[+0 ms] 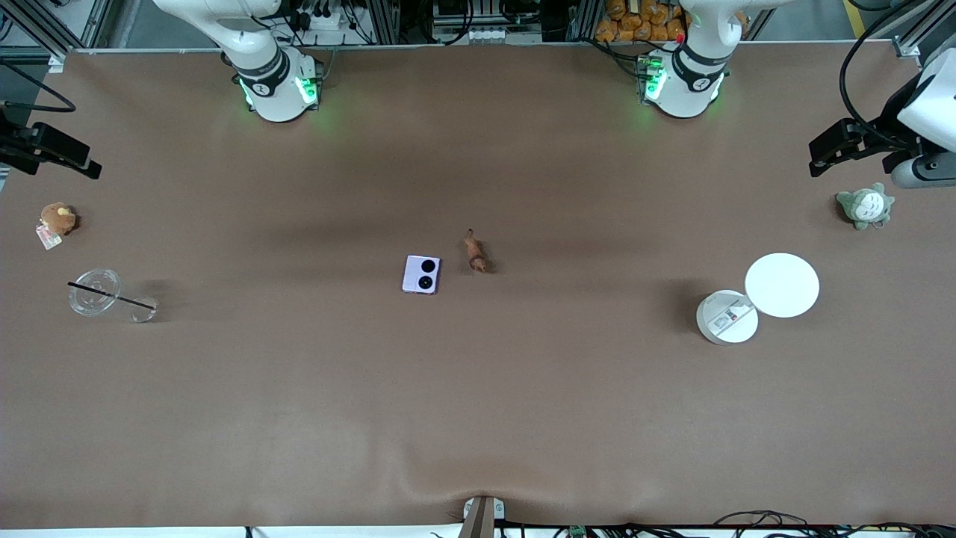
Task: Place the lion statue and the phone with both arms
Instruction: 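Reach the left gripper over the brown lion figurine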
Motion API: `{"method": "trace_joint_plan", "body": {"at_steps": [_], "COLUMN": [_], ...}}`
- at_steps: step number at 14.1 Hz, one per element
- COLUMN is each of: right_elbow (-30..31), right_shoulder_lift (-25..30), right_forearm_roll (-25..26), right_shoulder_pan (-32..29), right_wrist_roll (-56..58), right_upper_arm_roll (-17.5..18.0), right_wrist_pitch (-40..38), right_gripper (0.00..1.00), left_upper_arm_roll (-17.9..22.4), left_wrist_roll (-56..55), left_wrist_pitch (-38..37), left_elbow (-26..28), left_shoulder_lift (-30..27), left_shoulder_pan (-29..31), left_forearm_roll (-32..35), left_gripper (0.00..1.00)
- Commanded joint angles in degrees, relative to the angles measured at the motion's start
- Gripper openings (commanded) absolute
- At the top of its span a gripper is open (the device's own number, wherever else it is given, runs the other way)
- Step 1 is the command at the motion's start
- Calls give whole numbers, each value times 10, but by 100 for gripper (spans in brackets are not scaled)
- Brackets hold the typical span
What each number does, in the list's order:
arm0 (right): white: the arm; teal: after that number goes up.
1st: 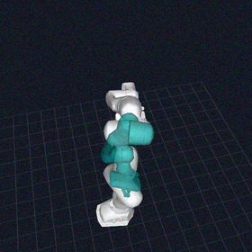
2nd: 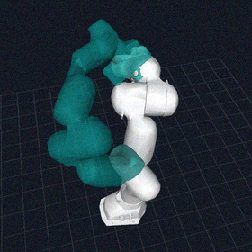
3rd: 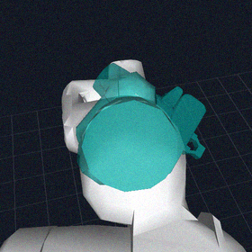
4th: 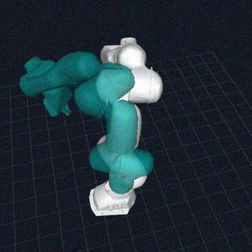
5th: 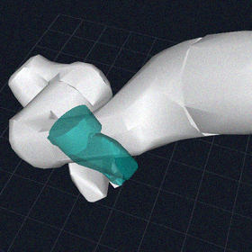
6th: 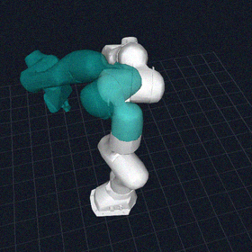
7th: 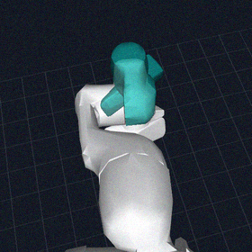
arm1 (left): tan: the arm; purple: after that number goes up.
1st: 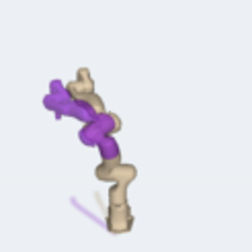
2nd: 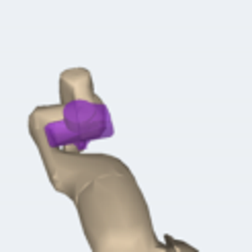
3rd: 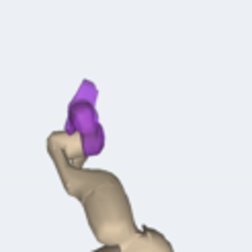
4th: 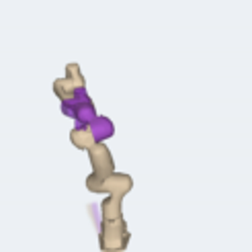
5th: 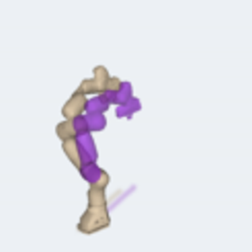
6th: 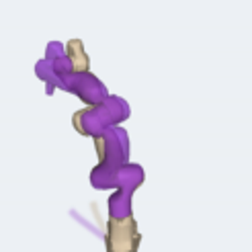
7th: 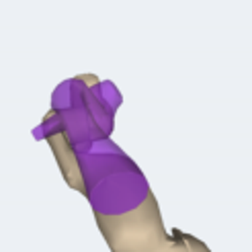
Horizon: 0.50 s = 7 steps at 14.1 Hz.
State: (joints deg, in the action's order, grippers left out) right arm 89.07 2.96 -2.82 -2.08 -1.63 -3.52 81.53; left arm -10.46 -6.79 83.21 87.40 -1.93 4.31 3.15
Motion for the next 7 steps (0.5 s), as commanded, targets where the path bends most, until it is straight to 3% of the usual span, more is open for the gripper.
{"method": "trace_joint_plan", "body": {"at_steps": [1, 3, 7], "right_elbow": [-5, -6, -6], "right_shoulder_lift": [4, 3, 2], "right_forearm_roll": [5, 3, -2], "right_shoulder_pan": [-9, -11, -7], "right_wrist_roll": [0, 0, 0], "right_upper_arm_roll": [4, 4, 4], "right_wrist_pitch": [-1, -1, 0], "right_gripper": [100, 100, 100], "left_upper_arm_roll": [-3, -4, -51], "left_wrist_roll": [-18, -23, -76], "left_wrist_pitch": [-9, -8, -6], "left_elbow": [-14, -14, -13], "left_shoulder_lift": [4, 5, 10], "left_shoulder_pan": [-1, -2, -5], "left_forearm_roll": [-5, -8, -8], "left_gripper": [100, 100, 100]}}
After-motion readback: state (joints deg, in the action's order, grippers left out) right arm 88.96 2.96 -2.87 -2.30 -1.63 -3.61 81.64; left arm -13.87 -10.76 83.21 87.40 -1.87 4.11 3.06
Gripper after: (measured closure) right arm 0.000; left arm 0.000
